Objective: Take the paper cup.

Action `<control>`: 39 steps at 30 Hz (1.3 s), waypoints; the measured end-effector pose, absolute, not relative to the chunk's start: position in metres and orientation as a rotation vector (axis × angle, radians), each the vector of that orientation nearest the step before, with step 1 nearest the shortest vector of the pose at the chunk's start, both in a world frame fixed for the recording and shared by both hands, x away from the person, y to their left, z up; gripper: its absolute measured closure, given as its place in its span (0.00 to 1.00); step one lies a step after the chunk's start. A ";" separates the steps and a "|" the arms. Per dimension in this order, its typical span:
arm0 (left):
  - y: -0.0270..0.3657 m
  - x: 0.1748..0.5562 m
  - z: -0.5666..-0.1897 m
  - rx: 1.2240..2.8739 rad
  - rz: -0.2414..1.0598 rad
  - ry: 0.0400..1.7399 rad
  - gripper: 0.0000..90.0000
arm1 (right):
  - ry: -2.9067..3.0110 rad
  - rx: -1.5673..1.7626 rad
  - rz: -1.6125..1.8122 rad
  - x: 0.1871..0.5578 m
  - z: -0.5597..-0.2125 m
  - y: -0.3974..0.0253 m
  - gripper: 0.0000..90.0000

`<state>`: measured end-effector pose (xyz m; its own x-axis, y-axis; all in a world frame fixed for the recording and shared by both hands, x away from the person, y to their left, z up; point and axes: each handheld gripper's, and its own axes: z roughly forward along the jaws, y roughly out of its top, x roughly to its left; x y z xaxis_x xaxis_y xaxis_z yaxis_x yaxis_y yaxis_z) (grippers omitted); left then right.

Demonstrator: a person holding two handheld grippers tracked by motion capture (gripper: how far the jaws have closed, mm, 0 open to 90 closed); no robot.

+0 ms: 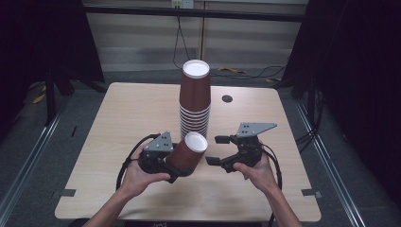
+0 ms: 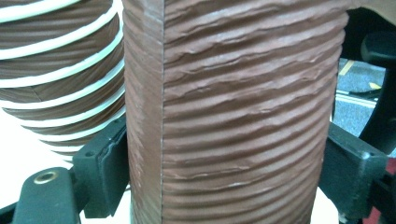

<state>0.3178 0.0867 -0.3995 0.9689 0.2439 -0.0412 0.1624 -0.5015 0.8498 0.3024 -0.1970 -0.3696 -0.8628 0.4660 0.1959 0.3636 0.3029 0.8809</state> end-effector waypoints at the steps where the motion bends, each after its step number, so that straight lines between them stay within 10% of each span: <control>1: 0.087 0.318 -0.399 2.113 0.106 0.286 0.17 | 2.470 0.785 1.614 0.303 -0.370 -0.197 0.18; 39: 0.061 0.315 -0.405 2.399 0.131 0.185 0.18 | 2.752 0.646 1.201 0.301 -0.379 -0.179 0.18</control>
<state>0.3148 0.0608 -0.4053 0.9846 0.1693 0.0430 0.0967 -0.7335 0.6728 0.3006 -0.1791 -0.3793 -0.9091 0.4040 0.1016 0.3492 0.6060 0.7147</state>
